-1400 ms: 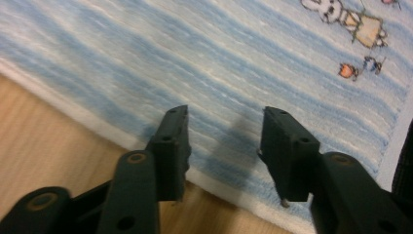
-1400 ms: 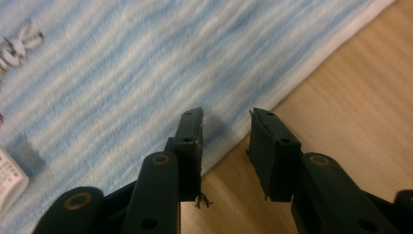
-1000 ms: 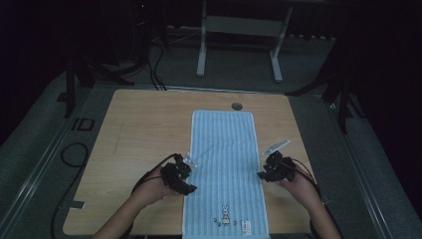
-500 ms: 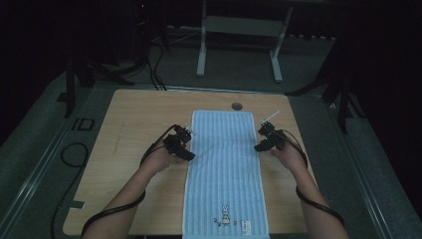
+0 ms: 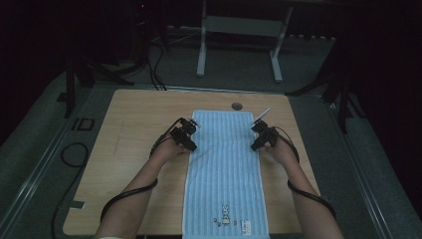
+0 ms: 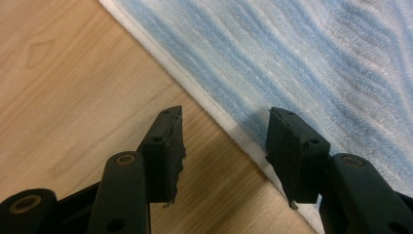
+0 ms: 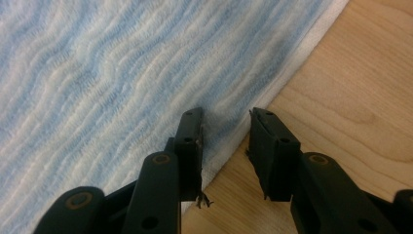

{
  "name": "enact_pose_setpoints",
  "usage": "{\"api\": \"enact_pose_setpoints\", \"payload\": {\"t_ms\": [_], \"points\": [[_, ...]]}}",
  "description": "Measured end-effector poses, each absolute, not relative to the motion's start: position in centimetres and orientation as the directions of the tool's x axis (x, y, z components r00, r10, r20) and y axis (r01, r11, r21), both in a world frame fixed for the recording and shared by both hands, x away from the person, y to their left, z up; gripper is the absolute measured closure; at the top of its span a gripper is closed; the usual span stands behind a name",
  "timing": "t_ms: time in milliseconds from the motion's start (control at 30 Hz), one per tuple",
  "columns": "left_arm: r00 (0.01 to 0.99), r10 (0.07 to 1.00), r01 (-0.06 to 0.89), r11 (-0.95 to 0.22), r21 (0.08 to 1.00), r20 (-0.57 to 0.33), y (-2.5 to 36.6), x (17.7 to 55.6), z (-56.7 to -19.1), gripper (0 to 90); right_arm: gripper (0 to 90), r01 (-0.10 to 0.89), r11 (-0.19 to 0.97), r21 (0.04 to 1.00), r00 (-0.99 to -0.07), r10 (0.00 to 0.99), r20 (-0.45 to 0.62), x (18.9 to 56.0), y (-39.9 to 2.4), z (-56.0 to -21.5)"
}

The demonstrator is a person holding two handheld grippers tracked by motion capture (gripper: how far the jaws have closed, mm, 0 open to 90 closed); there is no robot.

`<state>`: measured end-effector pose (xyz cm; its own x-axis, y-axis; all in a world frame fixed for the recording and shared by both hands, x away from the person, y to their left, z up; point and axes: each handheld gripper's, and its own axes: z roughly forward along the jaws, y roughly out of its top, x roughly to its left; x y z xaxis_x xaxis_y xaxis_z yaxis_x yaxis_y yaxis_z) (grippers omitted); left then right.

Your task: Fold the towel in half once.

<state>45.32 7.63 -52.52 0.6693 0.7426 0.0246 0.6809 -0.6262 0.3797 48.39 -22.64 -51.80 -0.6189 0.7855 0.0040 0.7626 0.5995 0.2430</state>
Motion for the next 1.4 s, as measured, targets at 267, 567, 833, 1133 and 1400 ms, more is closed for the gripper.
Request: {"api": "enact_pose_setpoints", "payload": {"t_ms": [267, 567, 833, 1133, 1400], "points": [[0.709, 0.705, 0.655, -0.64, 0.403, -0.032, 7.0, 44.9, -52.6, 69.4, 86.0, 0.728, 0.649, 0.221, -0.663, 0.749, -0.016, 48.1, -22.0, -51.7], [0.713, 0.701, 0.647, -0.644, 0.408, -0.024, 6.4, 44.5, -52.3, 88.7, 87.9, 0.717, 0.654, 0.24, -0.666, 0.745, -0.039, 47.8, -21.8, -51.5], [0.708, 0.705, 0.63, -0.601, 0.493, -0.046, 7.4, 43.9, -49.3, 88.9, 88.1, 0.679, 0.655, 0.332, -0.678, 0.733, -0.058, 46.7, -21.9, -48.2], [0.714, 0.7, 0.59, -0.599, 0.542, -0.003, 9.0, 42.0, -46.6, 88.8, 88.1, 0.641, 0.651, 0.407, -0.686, 0.723, -0.078, 44.5, -23.4, -45.2], [0.77, 0.638, 0.511, -0.612, 0.604, -0.006, 10.0, 34.9, -45.2, 88.6, 88.1, 0.559, 0.682, 0.471, -0.748, 0.66, -0.069, 37.5, -24.4, -44.3]]}}
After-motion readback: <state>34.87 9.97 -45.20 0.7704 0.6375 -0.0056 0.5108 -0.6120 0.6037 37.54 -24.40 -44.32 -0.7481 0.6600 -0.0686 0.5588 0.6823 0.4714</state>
